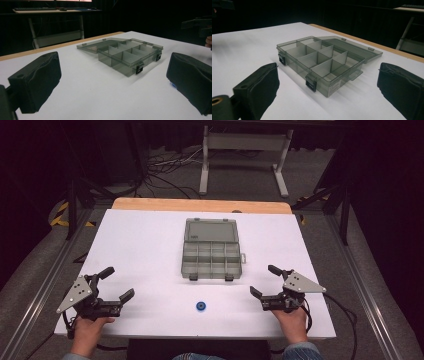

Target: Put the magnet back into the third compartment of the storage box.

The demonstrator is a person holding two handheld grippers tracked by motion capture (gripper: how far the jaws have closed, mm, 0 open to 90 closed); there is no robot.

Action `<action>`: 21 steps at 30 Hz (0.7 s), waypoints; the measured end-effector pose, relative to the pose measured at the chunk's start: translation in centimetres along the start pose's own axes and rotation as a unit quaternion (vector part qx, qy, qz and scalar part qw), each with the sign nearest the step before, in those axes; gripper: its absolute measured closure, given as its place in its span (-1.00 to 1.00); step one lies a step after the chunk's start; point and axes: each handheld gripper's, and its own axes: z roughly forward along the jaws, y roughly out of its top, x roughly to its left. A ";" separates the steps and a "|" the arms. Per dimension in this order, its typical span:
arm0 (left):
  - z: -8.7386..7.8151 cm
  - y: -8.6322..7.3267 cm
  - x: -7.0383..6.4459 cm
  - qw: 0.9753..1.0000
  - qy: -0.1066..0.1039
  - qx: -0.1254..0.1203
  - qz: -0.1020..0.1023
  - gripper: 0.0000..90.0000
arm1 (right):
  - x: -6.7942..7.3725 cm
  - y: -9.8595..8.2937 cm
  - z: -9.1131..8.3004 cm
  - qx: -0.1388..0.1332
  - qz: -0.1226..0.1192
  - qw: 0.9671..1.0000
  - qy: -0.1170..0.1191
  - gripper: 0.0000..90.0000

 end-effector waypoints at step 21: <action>0.1 0.1 -0.2 1.000 -0.001 0.003 0.009 -0.99 | 0.1 0.1 0.2 0.002 0.001 1.000 0.002 -0.91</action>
